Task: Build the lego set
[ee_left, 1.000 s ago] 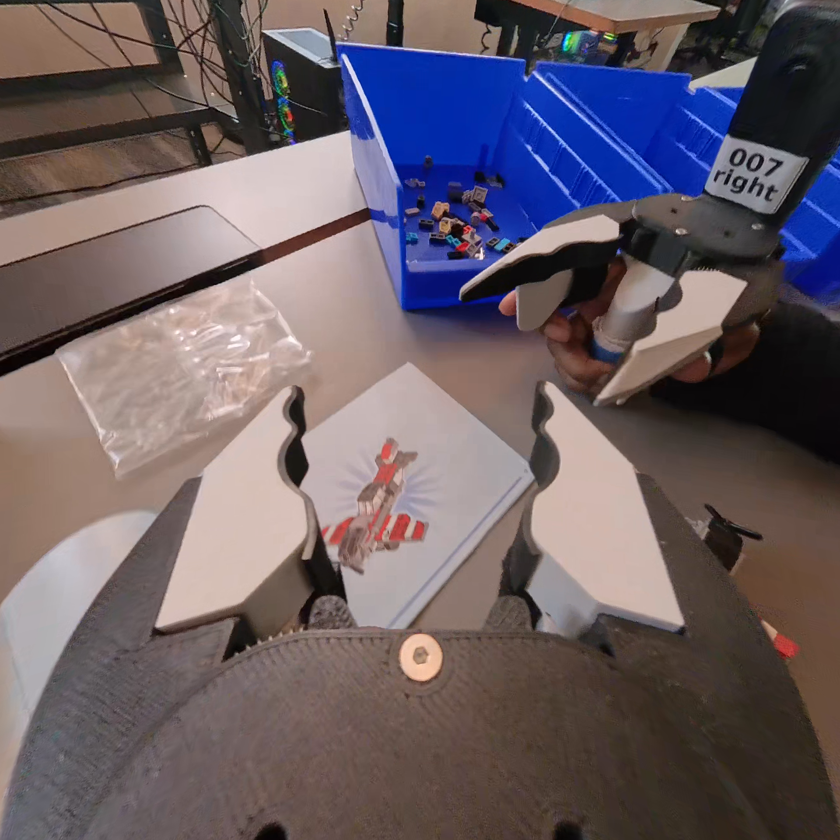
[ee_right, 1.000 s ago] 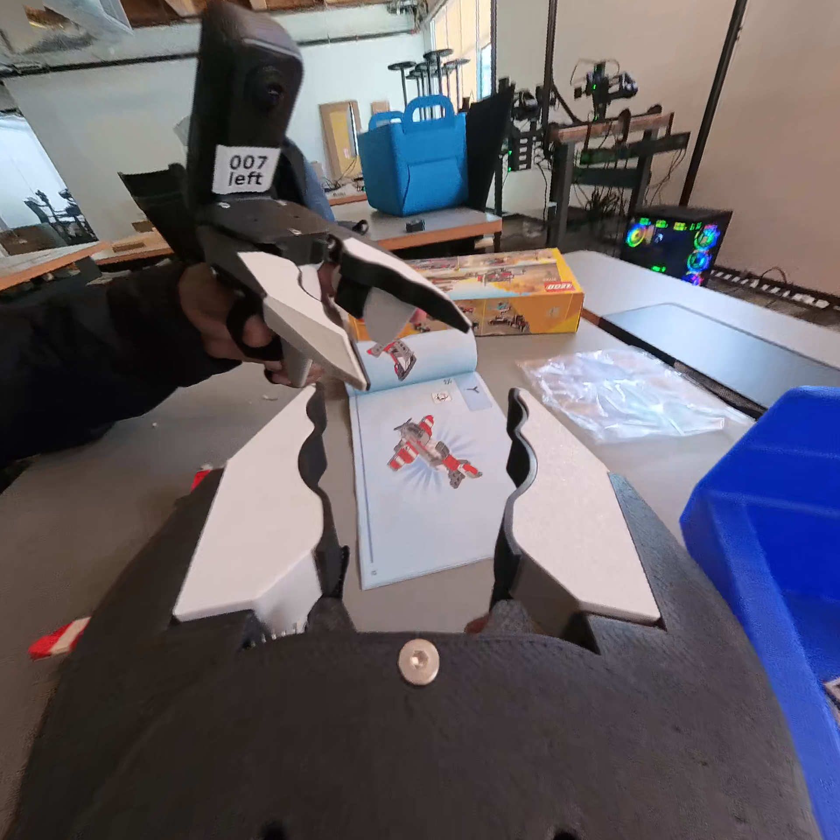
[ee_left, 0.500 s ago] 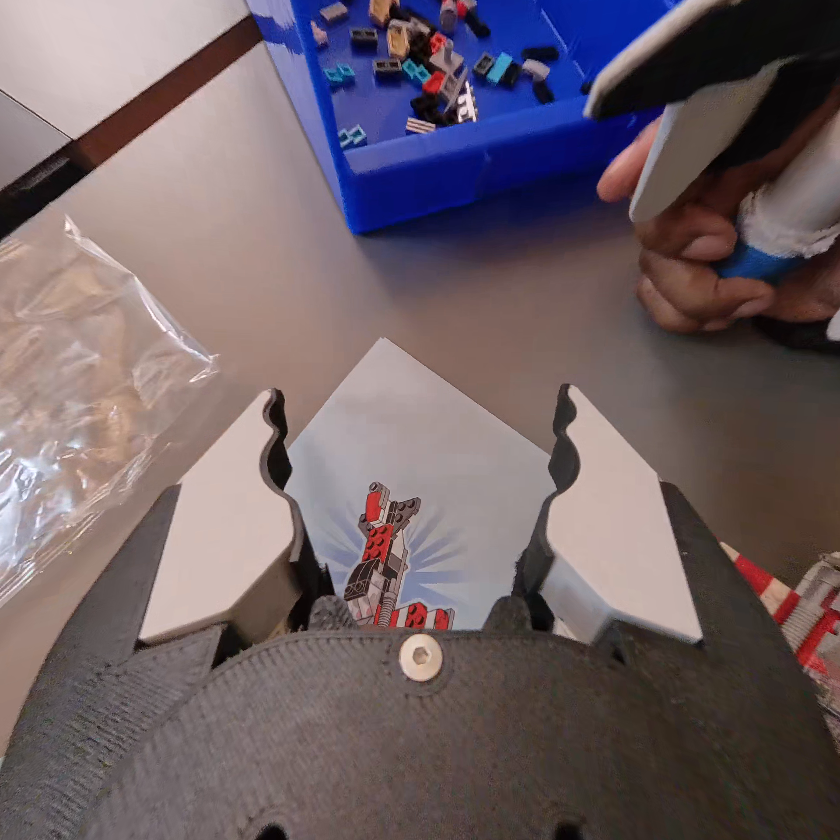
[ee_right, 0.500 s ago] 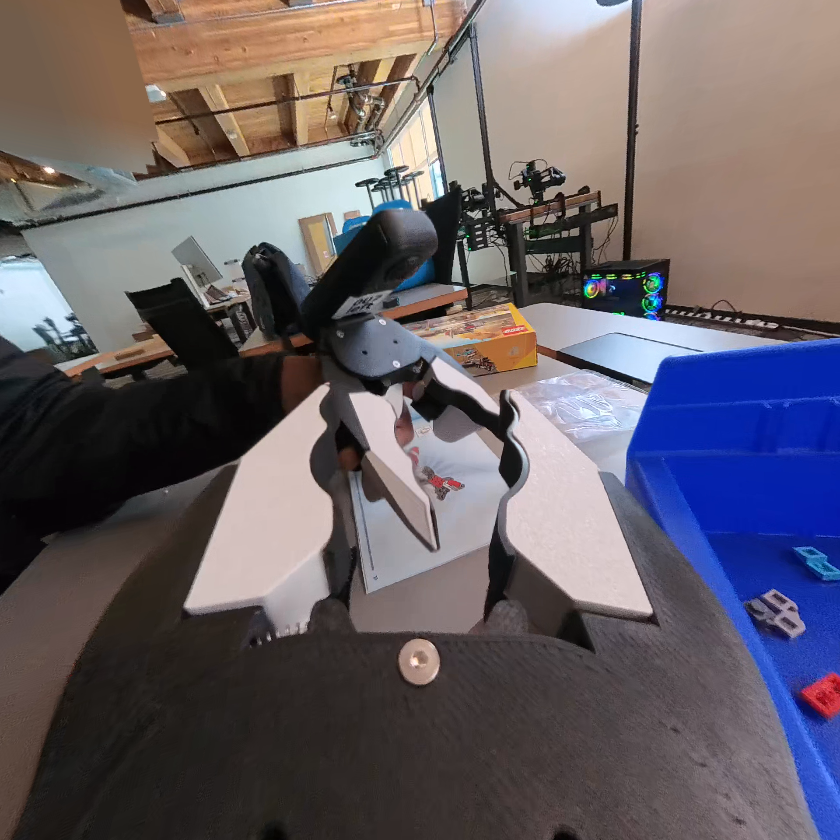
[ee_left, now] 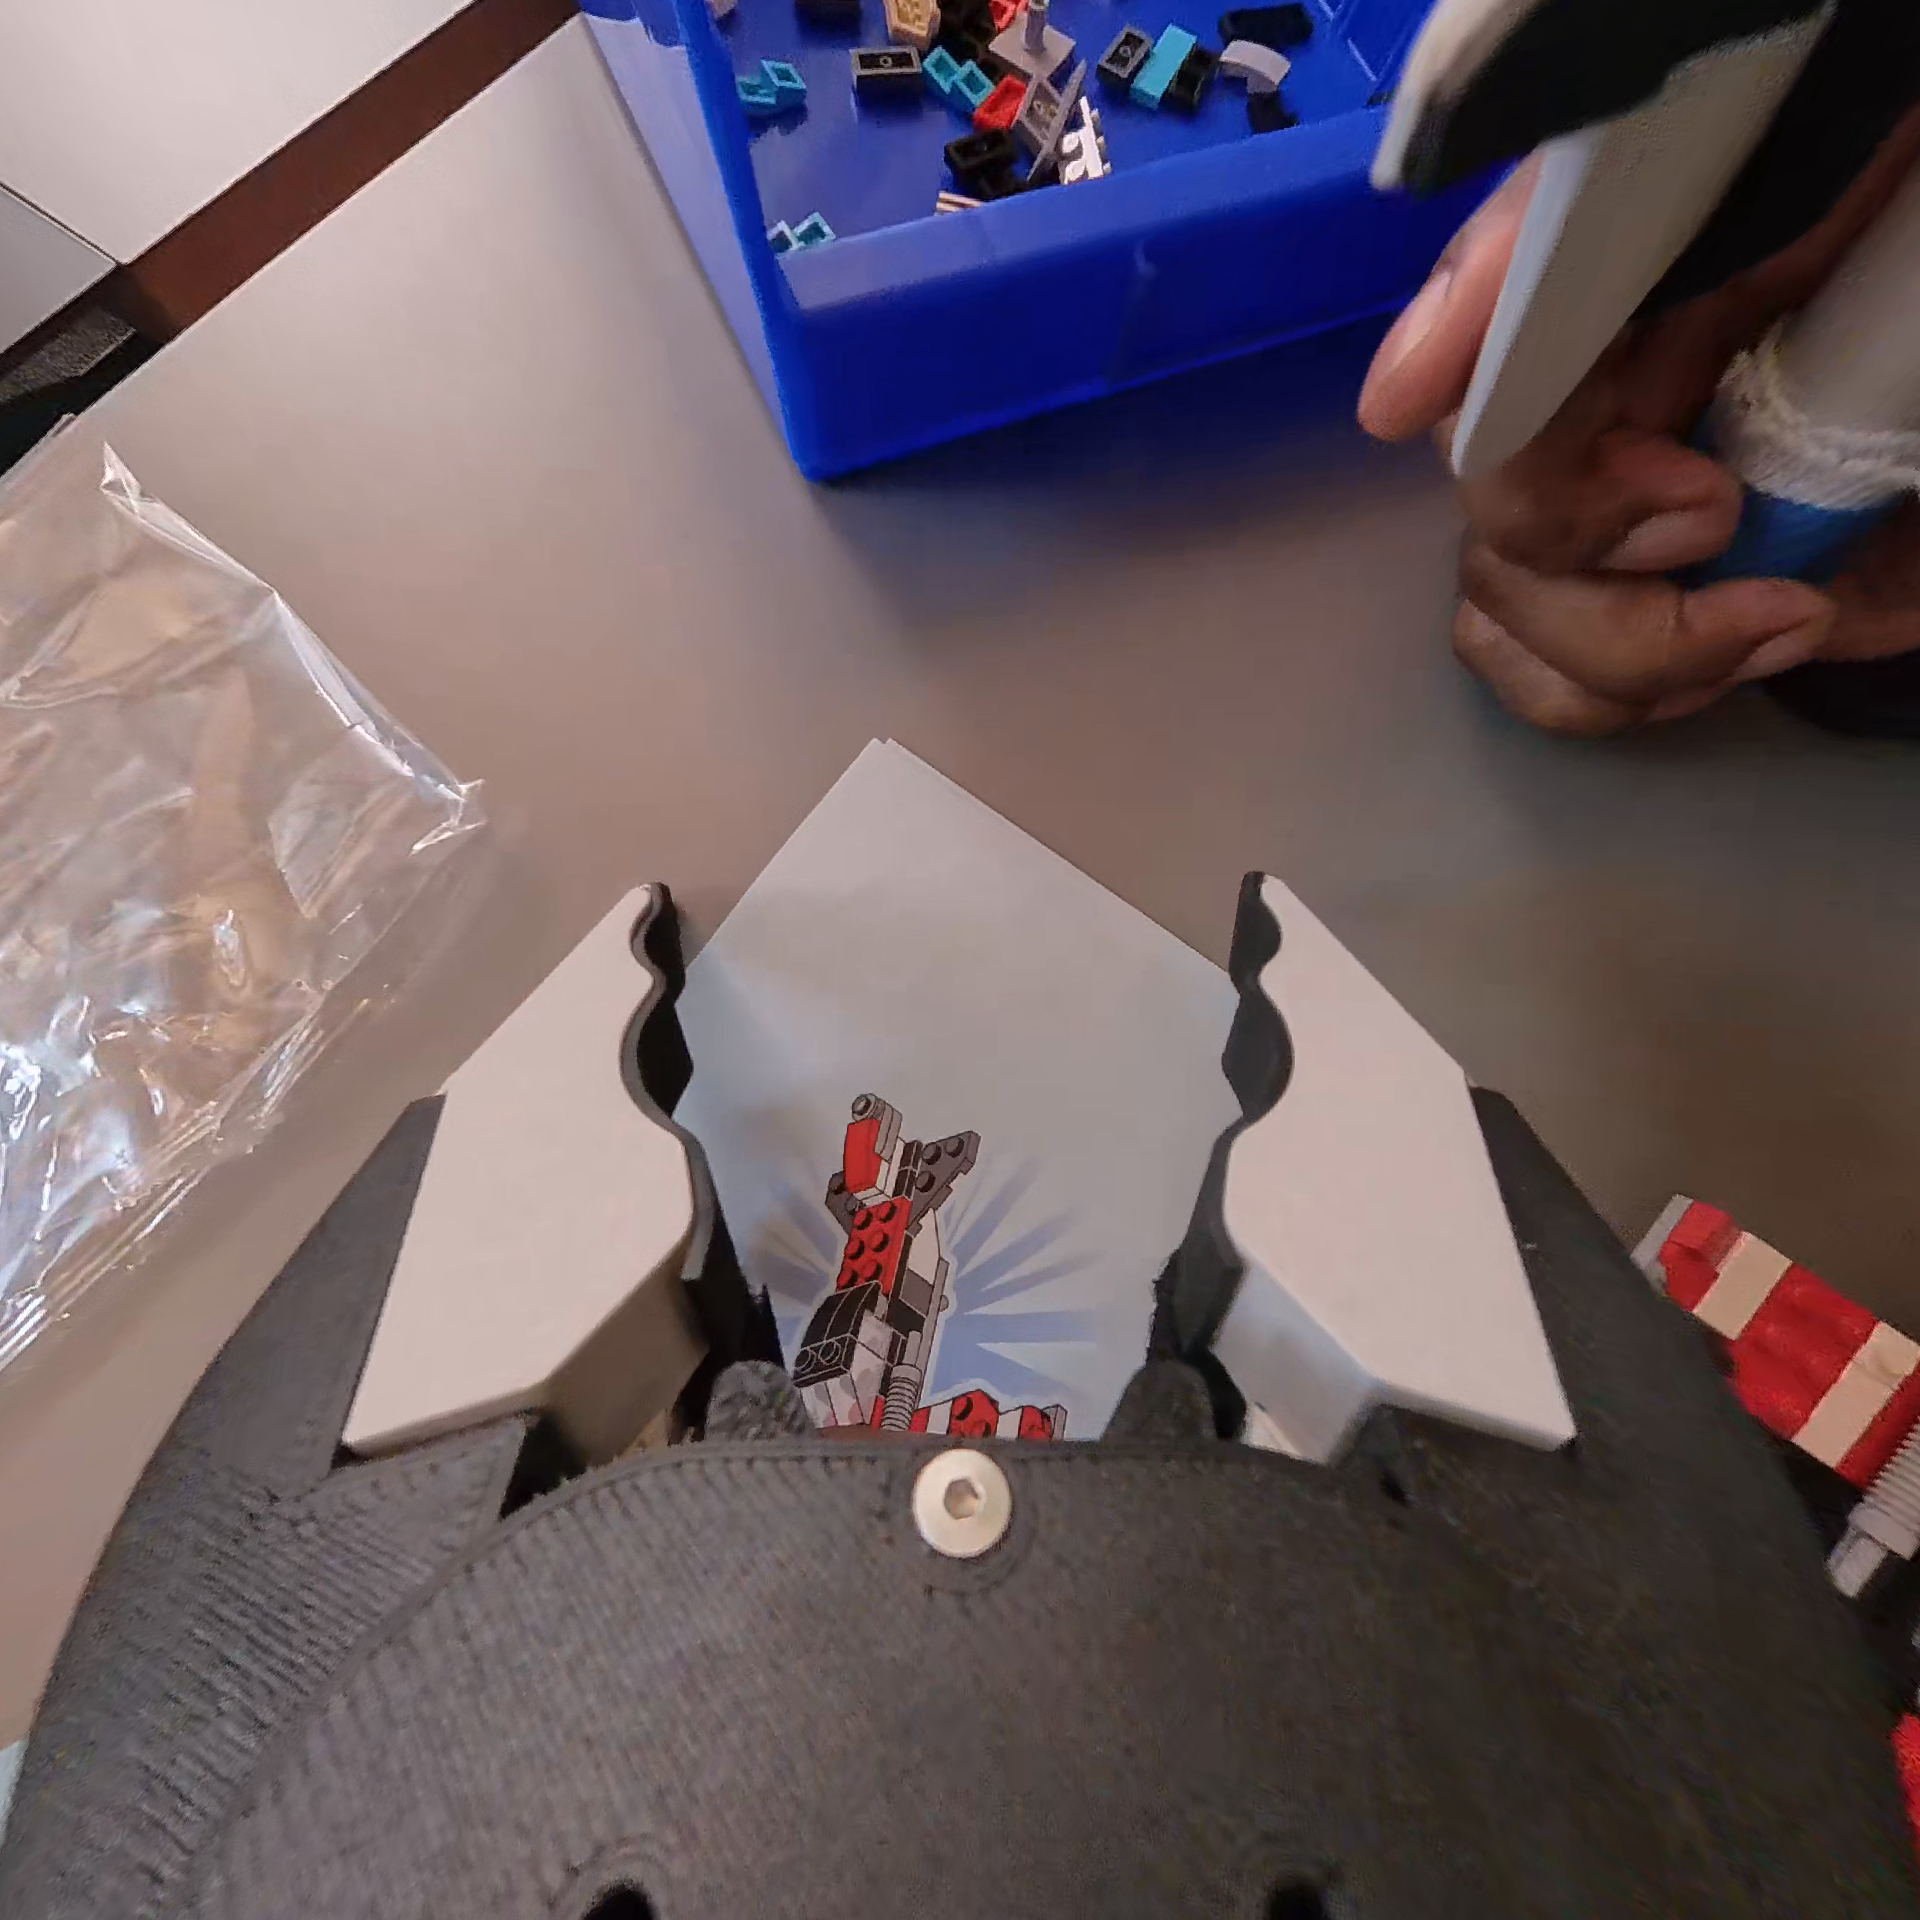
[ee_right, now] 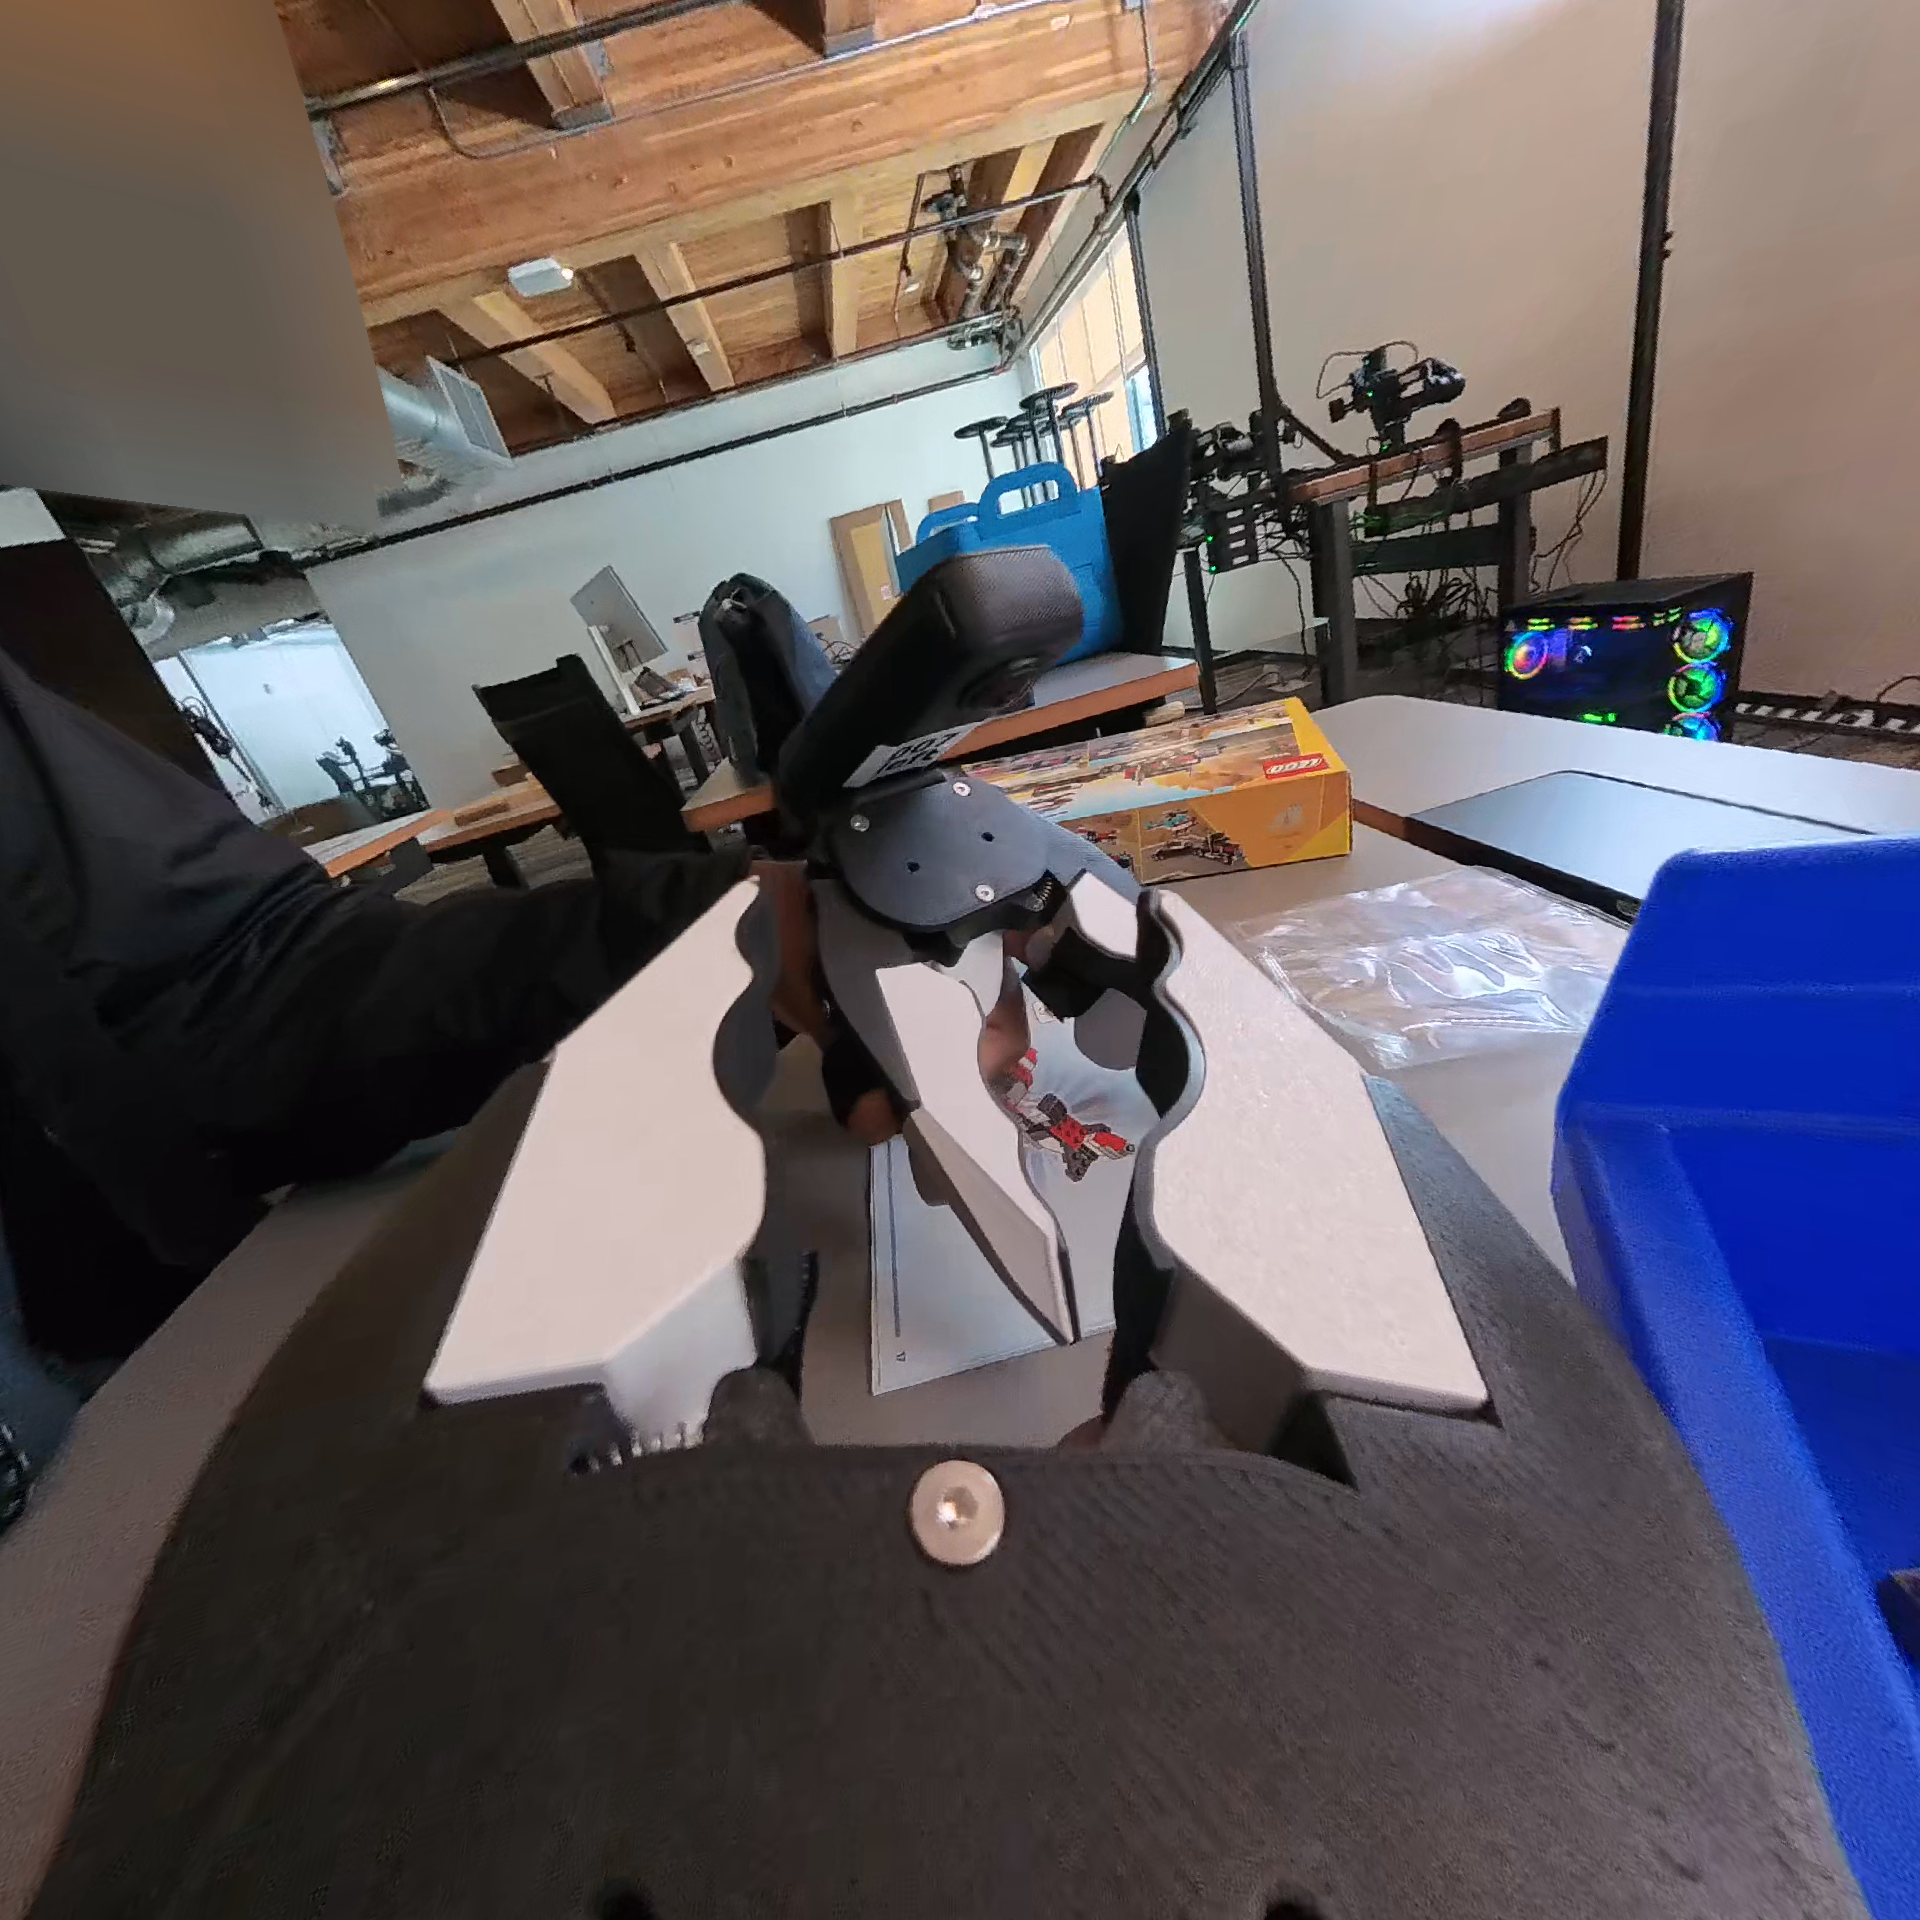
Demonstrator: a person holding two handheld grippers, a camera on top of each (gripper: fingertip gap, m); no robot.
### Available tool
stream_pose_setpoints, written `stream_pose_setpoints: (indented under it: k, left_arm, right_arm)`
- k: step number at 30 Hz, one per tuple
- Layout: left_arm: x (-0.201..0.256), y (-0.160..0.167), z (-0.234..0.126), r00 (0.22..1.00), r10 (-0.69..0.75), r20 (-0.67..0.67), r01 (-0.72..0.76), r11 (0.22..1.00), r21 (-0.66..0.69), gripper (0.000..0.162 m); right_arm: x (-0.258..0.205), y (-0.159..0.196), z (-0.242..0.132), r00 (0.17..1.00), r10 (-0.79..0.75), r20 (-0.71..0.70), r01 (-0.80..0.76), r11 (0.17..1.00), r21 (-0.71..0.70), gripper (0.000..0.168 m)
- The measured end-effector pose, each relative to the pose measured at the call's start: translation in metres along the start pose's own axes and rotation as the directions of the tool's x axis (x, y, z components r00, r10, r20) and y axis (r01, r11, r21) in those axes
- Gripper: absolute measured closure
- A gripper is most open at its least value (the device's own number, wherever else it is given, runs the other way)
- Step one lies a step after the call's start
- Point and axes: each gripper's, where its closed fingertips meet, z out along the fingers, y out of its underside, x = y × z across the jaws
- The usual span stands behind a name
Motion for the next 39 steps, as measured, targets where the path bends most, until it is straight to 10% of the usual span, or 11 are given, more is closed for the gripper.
stream_pose_setpoints:
  k: [1,39]
  left_arm:
    - [0.0,0.001,0.0,1.0,0.01,0.006,-0.01,1.0,-0.006,0.057]
    - [0.064,0.049,-0.038,0.935,0.333,-0.118,-0.344,0.936,-0.082,0.107]
  right_arm:
    - [0.001,-0.002,-0.001,1.0,0.007,-0.004,-0.007,1.0,0.011,0.099]
    - [0.002,0.0,-0.004,0.999,-0.041,-0.03,0.041,0.999,-0.007,0.099]
